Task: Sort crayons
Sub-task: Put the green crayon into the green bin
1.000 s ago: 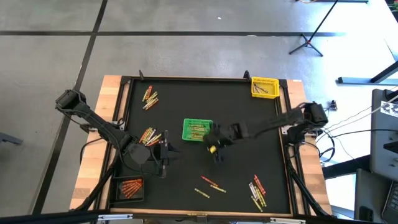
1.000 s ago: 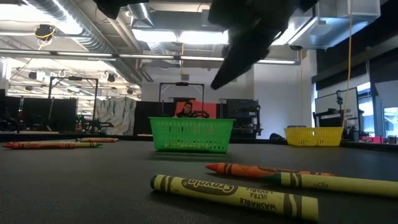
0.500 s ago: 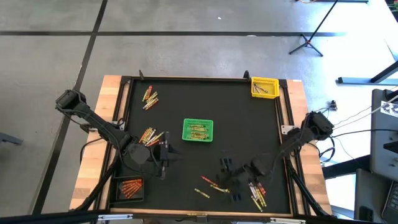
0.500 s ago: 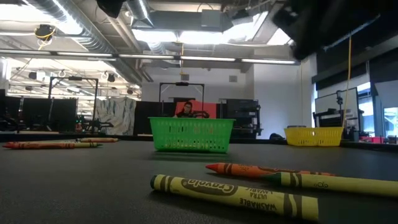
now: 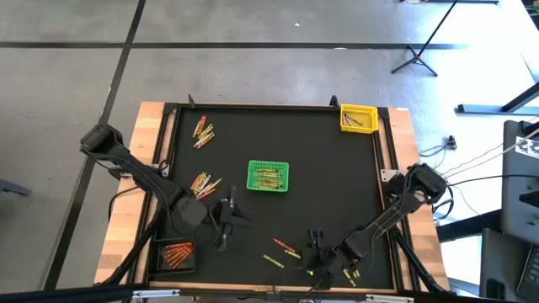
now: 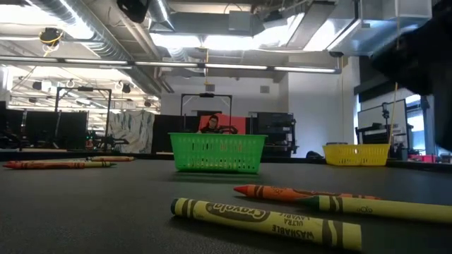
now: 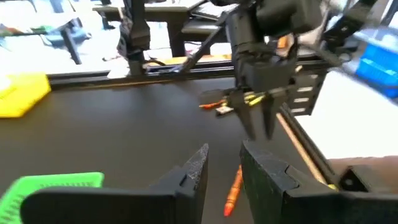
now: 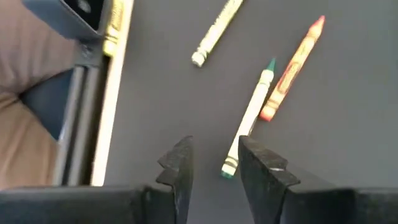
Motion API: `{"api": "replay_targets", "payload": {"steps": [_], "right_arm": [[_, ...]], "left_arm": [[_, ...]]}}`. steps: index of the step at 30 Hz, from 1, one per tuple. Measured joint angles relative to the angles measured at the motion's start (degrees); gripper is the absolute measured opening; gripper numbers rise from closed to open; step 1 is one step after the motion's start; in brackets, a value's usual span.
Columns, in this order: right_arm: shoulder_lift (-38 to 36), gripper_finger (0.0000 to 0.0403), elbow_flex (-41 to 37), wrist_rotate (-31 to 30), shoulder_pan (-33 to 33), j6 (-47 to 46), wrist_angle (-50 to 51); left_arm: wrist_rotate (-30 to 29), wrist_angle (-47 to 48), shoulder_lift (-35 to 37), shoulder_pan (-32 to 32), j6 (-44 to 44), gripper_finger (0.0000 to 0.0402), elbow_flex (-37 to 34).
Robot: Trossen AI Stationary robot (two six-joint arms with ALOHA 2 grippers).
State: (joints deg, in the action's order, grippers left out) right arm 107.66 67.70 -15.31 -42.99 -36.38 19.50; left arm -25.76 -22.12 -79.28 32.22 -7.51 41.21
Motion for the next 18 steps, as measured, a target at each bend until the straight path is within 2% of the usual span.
{"api": "replay_targets", "payload": {"steps": [8,18], "right_arm": [[3.6,0.0124,0.0,-5.0,-0.1,-3.2,0.0],[6.0,0.0122,0.1,-5.8,-0.2,-5.3,-0.7]], "left_arm": [[0.0,-0.6,-2.4,2.5,-3.0,0.008,0.0],[-0.5,-0.4,-3.3,4.6,-4.6,0.008,0.0]]}}
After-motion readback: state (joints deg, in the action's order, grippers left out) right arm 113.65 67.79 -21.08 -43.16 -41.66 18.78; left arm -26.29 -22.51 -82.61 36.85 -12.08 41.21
